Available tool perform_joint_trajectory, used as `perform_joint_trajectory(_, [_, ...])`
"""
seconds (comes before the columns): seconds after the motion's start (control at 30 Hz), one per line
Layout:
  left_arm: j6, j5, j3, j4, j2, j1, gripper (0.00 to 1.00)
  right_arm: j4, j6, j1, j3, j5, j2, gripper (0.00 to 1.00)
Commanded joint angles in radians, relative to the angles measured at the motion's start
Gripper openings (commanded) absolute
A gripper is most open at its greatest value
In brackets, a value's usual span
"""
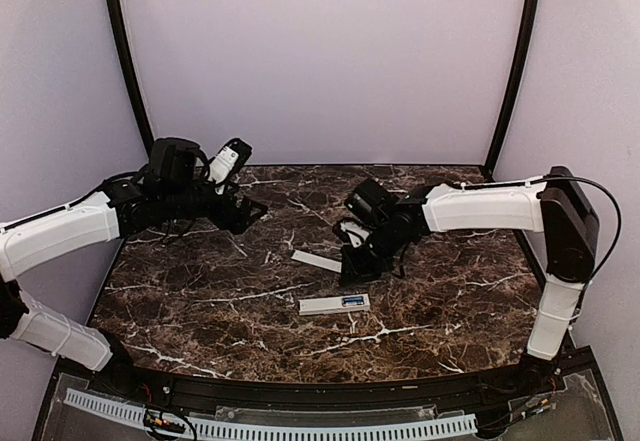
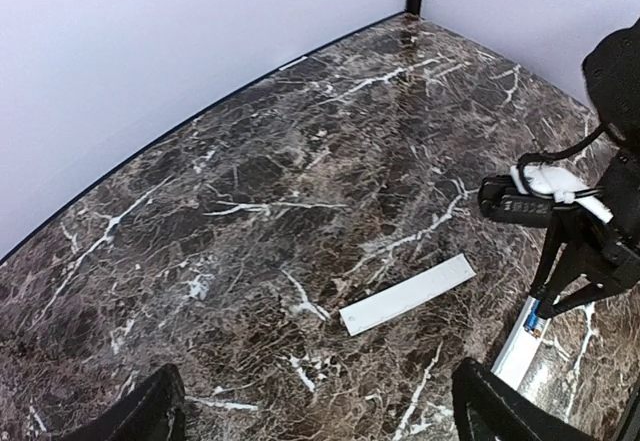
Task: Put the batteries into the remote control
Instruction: Move the right arm with the battery cover to the center of the board.
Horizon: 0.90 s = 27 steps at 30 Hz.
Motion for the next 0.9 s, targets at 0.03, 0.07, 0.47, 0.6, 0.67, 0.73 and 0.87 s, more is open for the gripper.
perform_joint_trajectory(0.03, [-0.111, -0.065, -0.079, 0.072, -0.064, 0.080, 0.96, -0.066, -0.215, -0.008, 0.233, 0.148, 0.041, 0.52])
perform_joint_trajectory(0.07, [-0.124, -0.064, -0.080, 0.077, -0.065, 0.087, 0.98, -0.083, -0.262, -0.008, 0.281, 0.198, 0.074, 0.60])
perform_joint_trajectory(0.47, [-0.161, 0.001, -0.063, 0.063, -0.026, 0.126, 0.98, -0.322, -0.568, -0.033, 0.795, 0.258, 0.527, 0.79])
perform_joint_trajectory(0.6, [-0.165, 0.041, -0.051, 0.056, 0.003, 0.129, 0.98, -0.283, -0.591, -0.037, 0.790, 0.228, 0.551, 0.80])
perform_joint_trajectory(0.67, [-0.162, 0.045, -0.044, 0.051, 0.014, 0.130, 0.98, -0.291, -0.597, -0.038, 0.795, 0.233, 0.573, 0.79])
perform_joint_trajectory(0.73, [-0.159, 0.044, -0.042, 0.047, 0.020, 0.130, 0.98, -0.305, -0.602, -0.037, 0.795, 0.228, 0.592, 0.77])
perform_joint_trajectory(0.87, [-0.157, 0.049, -0.039, 0.046, 0.027, 0.132, 0.97, -0.308, -0.608, -0.036, 0.797, 0.230, 0.616, 0.74])
